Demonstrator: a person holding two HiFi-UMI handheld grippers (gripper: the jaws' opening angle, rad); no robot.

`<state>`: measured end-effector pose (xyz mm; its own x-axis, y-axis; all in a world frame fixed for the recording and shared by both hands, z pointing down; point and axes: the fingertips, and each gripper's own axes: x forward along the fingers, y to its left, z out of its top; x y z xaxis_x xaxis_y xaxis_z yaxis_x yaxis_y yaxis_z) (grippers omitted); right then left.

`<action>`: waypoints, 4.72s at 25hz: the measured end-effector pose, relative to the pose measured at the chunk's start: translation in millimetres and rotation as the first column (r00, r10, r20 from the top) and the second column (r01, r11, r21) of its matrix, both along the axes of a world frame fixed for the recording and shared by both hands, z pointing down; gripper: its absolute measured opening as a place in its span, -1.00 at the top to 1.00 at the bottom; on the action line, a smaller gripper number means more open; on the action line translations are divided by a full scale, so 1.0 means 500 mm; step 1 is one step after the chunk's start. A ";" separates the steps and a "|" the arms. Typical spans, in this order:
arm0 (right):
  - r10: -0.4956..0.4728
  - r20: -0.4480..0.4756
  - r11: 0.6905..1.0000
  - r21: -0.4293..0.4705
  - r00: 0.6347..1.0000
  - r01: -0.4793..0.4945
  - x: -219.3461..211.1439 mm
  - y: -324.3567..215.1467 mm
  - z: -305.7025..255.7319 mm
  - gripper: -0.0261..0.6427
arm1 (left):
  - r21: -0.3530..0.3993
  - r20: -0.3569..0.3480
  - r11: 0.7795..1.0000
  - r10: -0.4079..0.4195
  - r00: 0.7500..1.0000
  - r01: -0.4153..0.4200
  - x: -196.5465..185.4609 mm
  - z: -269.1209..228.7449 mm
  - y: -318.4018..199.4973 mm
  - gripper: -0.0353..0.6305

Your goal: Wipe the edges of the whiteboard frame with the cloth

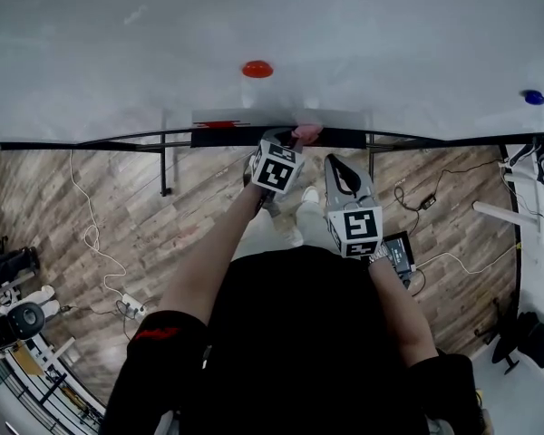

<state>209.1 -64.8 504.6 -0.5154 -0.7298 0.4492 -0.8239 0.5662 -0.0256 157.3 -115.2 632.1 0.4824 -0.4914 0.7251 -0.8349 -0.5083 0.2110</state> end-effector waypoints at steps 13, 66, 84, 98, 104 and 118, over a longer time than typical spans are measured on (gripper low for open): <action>0.020 0.005 1.000 -0.012 1.000 -0.020 -0.050 0.007 0.005 0.92 | -0.003 0.005 1.000 0.008 1.000 -0.008 -0.057 -0.001 0.005 0.76; 0.107 0.032 0.994 -0.041 0.994 -0.105 -0.289 0.024 0.023 0.92 | -0.010 0.004 0.996 0.085 0.996 -0.085 -0.267 -0.010 0.028 0.76; 0.155 0.019 0.988 -0.014 0.988 -0.155 -0.305 0.016 0.011 0.92 | -0.004 -0.005 0.998 0.060 0.998 -0.060 -0.333 0.002 0.034 0.76; 0.082 0.035 0.997 -0.014 0.996 -0.082 -0.309 0.000 0.003 0.92 | -0.016 0.019 0.999 0.031 0.999 -0.031 -0.358 -0.005 0.036 0.76; 0.012 0.044 1.000 -0.028 0.999 -0.011 -0.313 -0.013 0.005 0.92 | -0.013 0.036 1.000 0.005 0.999 -0.004 -0.359 -0.009 0.033 0.76; -0.087 0.050 0.996 -0.021 0.995 0.088 -0.300 -0.019 0.012 0.92 | -0.003 0.057 1.000 -0.026 0.998 0.026 -0.357 -0.008 0.032 0.76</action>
